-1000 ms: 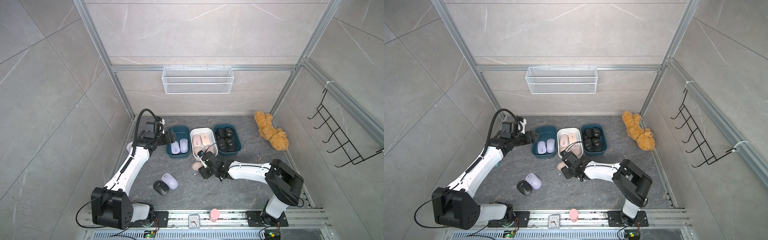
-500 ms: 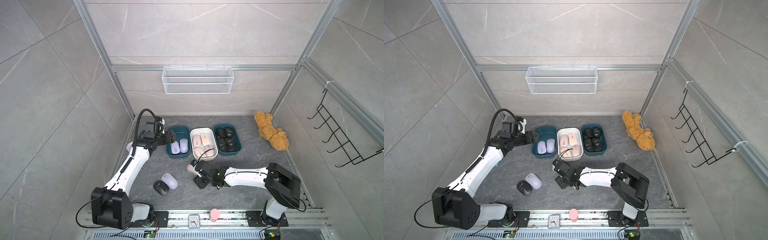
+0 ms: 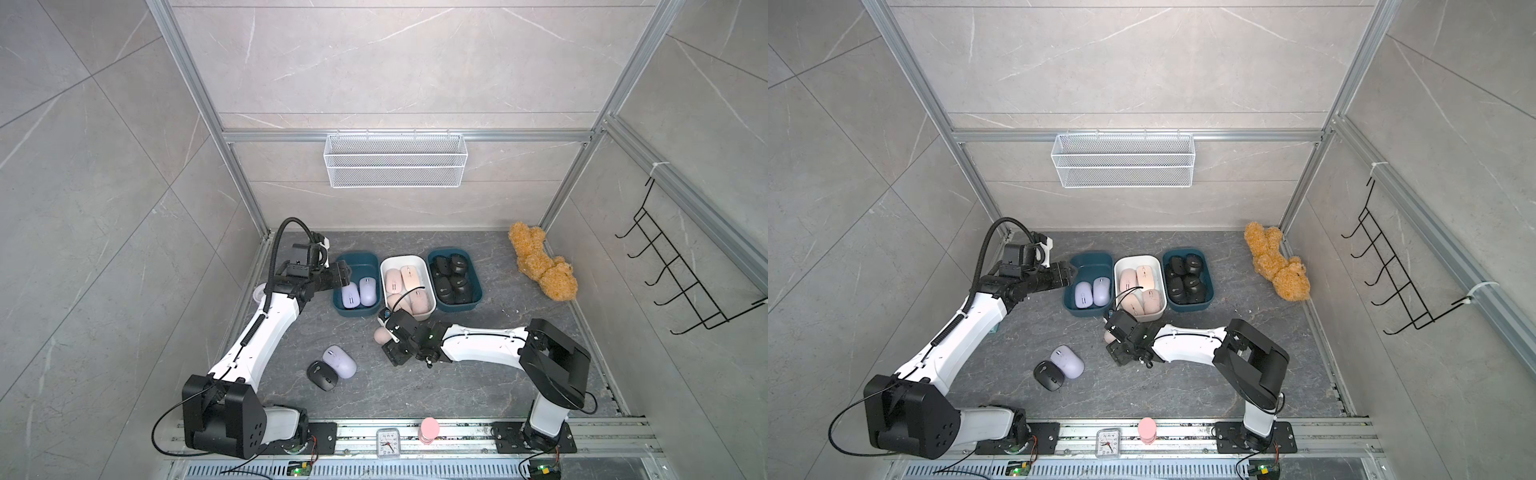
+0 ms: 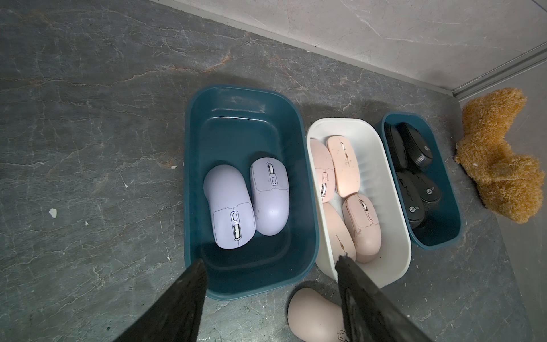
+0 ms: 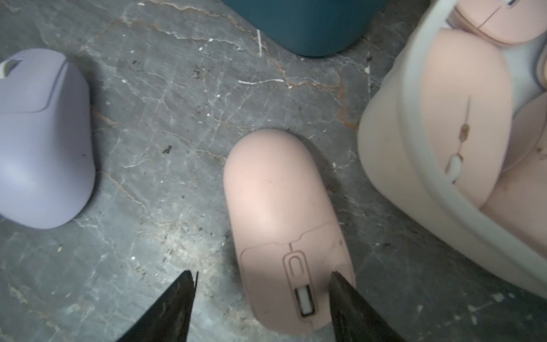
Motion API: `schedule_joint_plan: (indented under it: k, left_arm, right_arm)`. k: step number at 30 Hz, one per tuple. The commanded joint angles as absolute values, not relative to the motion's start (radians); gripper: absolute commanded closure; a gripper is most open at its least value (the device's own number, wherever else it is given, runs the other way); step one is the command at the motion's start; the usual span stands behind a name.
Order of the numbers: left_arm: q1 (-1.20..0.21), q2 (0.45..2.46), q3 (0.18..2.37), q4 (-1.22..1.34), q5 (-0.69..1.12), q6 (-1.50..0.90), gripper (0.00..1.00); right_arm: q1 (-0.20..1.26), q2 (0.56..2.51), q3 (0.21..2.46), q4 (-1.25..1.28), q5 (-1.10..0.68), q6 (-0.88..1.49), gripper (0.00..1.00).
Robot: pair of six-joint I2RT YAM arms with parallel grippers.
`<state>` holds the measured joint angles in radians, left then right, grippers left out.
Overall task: Place the mice by color into the storage box
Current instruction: Pick up the mouse from the center of the board.
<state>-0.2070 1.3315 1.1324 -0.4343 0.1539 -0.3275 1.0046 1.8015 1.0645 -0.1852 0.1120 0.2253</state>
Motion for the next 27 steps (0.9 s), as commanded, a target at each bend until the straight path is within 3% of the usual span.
schedule_joint_plan:
  k: [1, 27]
  left_arm:
    - [-0.204, 1.302, 1.143, -0.425, 0.132, -0.292, 0.28]
    - [-0.204, 1.315, 1.151, -0.432, 0.132, -0.286, 0.28]
  right_arm:
    - [0.978, 1.82, 1.095, -0.206, 0.089, 0.201, 0.26]
    - [0.973, 1.97, 1.197, -0.218, 0.031, 0.136, 0.3]
